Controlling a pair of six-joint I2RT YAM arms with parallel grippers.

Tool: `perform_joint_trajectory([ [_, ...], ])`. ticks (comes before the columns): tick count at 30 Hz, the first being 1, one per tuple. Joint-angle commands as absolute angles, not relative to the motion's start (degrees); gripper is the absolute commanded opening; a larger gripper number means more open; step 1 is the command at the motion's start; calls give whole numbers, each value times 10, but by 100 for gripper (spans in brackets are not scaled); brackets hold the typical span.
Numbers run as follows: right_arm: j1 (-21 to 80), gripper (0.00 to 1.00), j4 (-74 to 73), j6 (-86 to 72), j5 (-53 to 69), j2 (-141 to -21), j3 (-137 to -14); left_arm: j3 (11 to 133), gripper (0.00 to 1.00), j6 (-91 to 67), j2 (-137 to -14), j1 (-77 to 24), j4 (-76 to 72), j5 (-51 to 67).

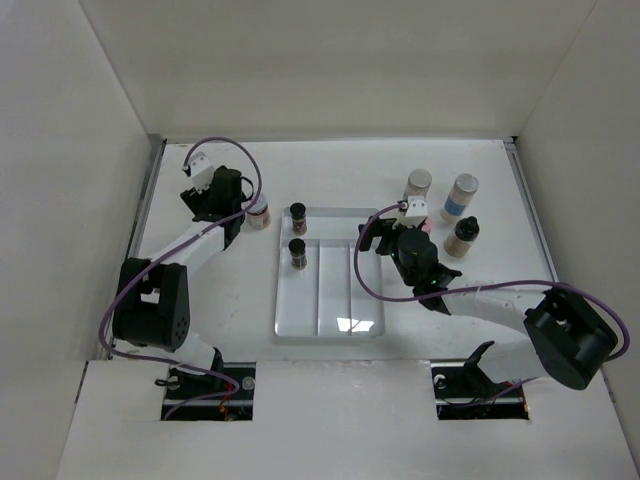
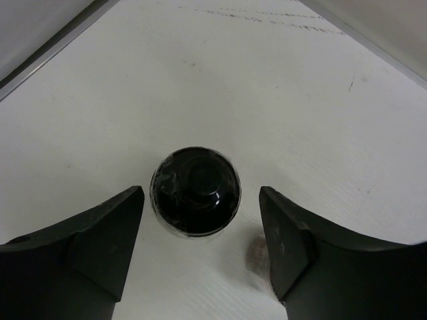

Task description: Organize the condiment bottles

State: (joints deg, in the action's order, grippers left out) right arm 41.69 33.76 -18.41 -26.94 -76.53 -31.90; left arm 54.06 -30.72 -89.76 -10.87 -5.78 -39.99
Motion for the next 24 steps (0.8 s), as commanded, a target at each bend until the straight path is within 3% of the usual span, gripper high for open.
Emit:
perform_joint_trajectory([
  [1, 422, 97, 355, -185, -265, -767, -341, 527, 71, -321, -853, -108, -76, -400],
  [5, 422, 97, 355, -183, -265, -771, -343, 531, 79, -322, -850, -107, -69, -401],
  [17, 422, 98, 355, -183, -265, -769, -341, 582, 71, -318, -947, -89, -45, -389],
  [19, 422, 98, 355, -184, -265, -769, -341, 586, 68, -318, -955, -85, -45, -389],
  [24, 422, 98, 355, -183, -265, -772, -342, 560, 39, -318, -924, -92, -61, -395],
])
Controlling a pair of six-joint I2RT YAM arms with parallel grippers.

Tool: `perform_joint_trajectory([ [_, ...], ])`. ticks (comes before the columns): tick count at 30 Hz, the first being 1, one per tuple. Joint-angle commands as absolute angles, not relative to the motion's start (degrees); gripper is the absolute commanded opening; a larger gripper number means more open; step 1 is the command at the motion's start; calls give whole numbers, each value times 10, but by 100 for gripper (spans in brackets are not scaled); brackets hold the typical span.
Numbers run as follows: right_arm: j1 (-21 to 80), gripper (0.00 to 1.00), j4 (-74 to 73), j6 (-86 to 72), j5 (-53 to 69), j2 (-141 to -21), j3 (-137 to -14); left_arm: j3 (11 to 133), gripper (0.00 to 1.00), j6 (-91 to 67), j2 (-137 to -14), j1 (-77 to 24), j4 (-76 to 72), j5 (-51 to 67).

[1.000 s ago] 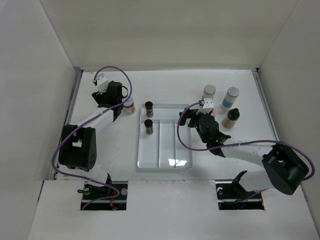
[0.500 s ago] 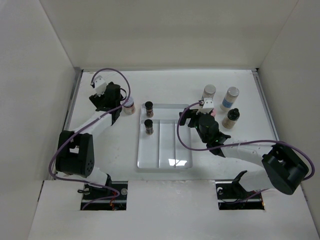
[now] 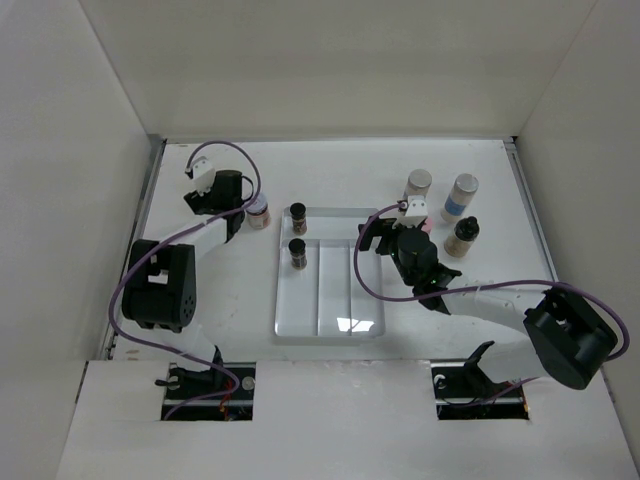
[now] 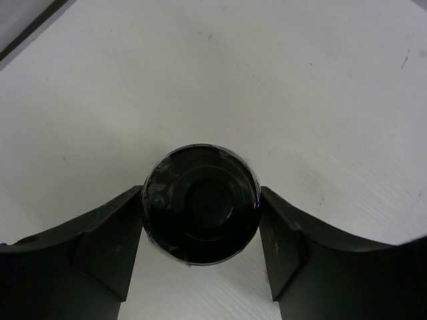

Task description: Organize the condiment bottles

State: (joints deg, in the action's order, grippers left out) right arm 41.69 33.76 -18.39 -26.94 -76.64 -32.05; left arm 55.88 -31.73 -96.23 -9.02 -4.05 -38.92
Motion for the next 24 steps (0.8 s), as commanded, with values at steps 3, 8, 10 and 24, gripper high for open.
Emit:
perform_joint_trajectory([
  [3, 422, 98, 354, -182, -265, -775, -345, 518, 33, -322, -861, -115, -72, -410],
  [8, 422, 98, 354, -182, -265, -775, -345, 427, 32, -315, -698, -196, -72, -468],
  [10, 422, 98, 354, -181, -265, -775, -345, 390, 32, -314, -628, -234, -57, -486],
  [24, 422, 99, 353, -189, -259, -765, -341, 352, 32, -379, -408, -570, 197, -472],
])
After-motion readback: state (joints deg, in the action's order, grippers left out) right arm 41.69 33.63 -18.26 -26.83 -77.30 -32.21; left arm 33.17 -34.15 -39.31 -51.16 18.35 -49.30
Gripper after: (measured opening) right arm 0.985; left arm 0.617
